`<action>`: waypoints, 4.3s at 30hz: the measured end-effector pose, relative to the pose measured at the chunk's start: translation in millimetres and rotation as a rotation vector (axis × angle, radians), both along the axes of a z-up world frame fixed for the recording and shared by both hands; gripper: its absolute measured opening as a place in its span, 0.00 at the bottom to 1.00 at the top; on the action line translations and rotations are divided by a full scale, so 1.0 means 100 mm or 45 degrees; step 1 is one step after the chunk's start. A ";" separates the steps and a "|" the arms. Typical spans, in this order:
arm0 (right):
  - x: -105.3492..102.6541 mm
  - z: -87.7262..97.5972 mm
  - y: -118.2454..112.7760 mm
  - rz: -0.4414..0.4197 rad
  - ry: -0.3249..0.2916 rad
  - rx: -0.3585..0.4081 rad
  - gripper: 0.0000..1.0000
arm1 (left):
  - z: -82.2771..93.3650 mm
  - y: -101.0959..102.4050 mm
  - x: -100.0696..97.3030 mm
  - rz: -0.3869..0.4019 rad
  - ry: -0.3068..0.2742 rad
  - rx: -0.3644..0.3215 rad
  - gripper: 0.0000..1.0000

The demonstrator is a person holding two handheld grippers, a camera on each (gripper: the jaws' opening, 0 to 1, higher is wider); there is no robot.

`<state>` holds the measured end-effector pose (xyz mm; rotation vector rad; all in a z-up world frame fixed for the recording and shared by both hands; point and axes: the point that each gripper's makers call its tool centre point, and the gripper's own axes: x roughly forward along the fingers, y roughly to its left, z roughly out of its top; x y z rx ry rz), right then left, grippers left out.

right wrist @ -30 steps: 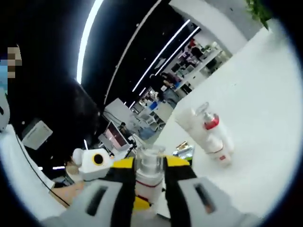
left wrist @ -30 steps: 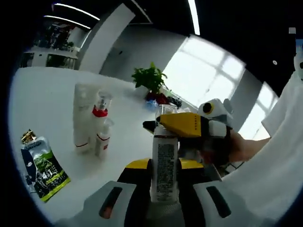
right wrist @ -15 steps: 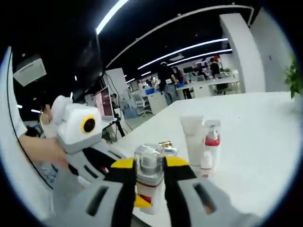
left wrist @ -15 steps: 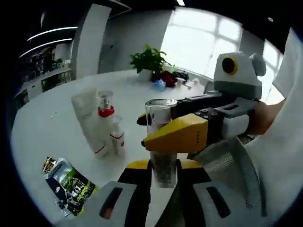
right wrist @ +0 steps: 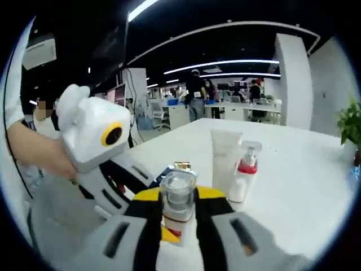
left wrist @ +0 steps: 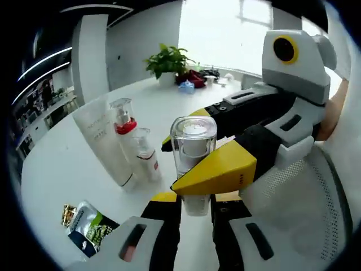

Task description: Arrange the skincare products in the storage area until every visible bottle or jar stands upright without overlapping.

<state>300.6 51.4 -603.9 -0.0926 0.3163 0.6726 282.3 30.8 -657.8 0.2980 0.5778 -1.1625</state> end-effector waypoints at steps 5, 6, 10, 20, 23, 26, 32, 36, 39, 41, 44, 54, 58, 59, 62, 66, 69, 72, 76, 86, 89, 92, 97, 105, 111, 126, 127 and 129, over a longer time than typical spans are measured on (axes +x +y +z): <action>0.05 -0.22 0.00 -0.045 0.066 -0.034 0.21 | -0.20 0.03 0.05 -0.049 -0.024 0.055 0.17; 0.06 -0.25 0.00 -0.050 0.072 -0.037 0.21 | -0.24 0.04 0.06 -0.057 -0.024 0.064 0.17; 0.09 -0.32 -0.01 -0.066 0.093 -0.045 0.21 | -0.30 0.05 0.09 -0.082 -0.032 0.067 0.17; 0.13 -0.46 -0.04 -0.089 0.138 -0.072 0.22 | -0.42 0.04 0.15 -0.144 -0.059 0.081 0.16; 0.15 -0.48 -0.05 -0.094 0.145 -0.074 0.22 | -0.44 0.03 0.16 -0.157 -0.059 0.087 0.16; 0.16 -0.52 -0.05 -0.094 0.158 -0.083 0.22 | -0.48 0.03 0.18 -0.171 -0.058 0.096 0.16; 0.18 -0.54 -0.05 -0.092 0.167 -0.065 0.22 | -0.50 0.03 0.20 -0.202 -0.062 0.083 0.16; 0.19 -0.53 -0.05 -0.088 0.170 -0.045 0.24 | -0.51 0.01 0.24 -0.223 -0.071 0.065 0.16; 0.20 -0.50 -0.07 -0.087 0.166 -0.037 0.28 | -0.51 0.00 0.27 -0.240 -0.070 0.060 0.16; 0.21 -0.49 -0.11 -0.093 0.167 -0.034 0.29 | -0.51 0.00 0.29 -0.249 -0.068 0.053 0.17; 0.21 -0.48 -0.17 -0.099 0.175 -0.036 0.32 | -0.51 -0.02 0.33 -0.261 -0.067 0.034 0.17; 0.08 -0.49 -0.36 -0.070 0.233 -0.058 0.43 | -0.50 -0.03 0.57 -0.224 -0.020 -0.031 0.17; 0.07 -0.56 -0.46 -0.087 0.287 -0.054 0.48 | -0.49 -0.03 0.65 -0.207 -0.025 -0.042 0.17; 0.07 -0.57 -0.48 -0.095 0.294 -0.063 0.48 | -0.49 -0.04 0.67 -0.203 -0.029 -0.043 0.17; 0.08 -0.58 -0.53 -0.111 0.300 -0.060 0.48 | -0.48 -0.05 0.72 -0.196 -0.043 -0.034 0.17; 0.09 -0.57 -0.55 -0.124 0.304 -0.051 0.48 | -0.48 -0.08 0.79 -0.194 -0.056 -0.025 0.17; 0.10 -0.57 -0.55 -0.128 0.307 -0.047 0.48 | -0.48 -0.10 0.83 -0.194 -0.060 -0.026 0.17; 0.10 -0.58 -0.55 -0.130 0.313 -0.045 0.48 | -0.48 -0.11 0.85 -0.198 -0.060 -0.028 0.17; 0.09 -0.60 -0.55 -0.133 0.322 -0.039 0.49 | -0.48 -0.12 0.87 -0.201 -0.061 -0.030 0.17; 0.07 -0.63 -0.55 -0.134 0.338 -0.038 0.49 | -0.47 -0.16 0.92 -0.221 -0.064 -0.031 0.17; 0.07 -0.63 -0.55 -0.134 0.340 -0.036 0.49 | -0.47 -0.17 0.93 -0.224 -0.064 -0.032 0.17; 0.07 -0.64 -0.56 -0.134 0.342 -0.037 0.49 | -0.47 -0.17 0.93 -0.225 -0.063 -0.034 0.17; 0.08 -0.63 -0.56 -0.135 0.343 -0.034 0.49 | -0.48 -0.18 0.93 -0.229 -0.061 -0.030 0.17; 0.07 -0.64 -0.57 -0.138 0.348 -0.039 0.51 | -0.53 -0.15 0.90 -0.236 -0.043 -0.003 0.23; 0.06 -0.64 -0.58 -0.136 0.348 -0.050 0.53 | -0.52 -0.12 0.88 -0.217 -0.035 0.008 0.26; 0.00 -0.50 -0.55 -0.109 0.297 -0.084 0.69 | -0.39 0.26 0.63 -0.045 0.024 0.035 0.44; -0.01 -0.49 -0.56 -0.106 0.293 -0.086 0.70 | -0.38 0.29 0.62 -0.028 0.028 0.036 0.46; -0.02 -0.47 -0.58 -0.102 0.287 -0.089 0.72 | -0.35 0.36 0.59 0.007 0.029 0.039 0.50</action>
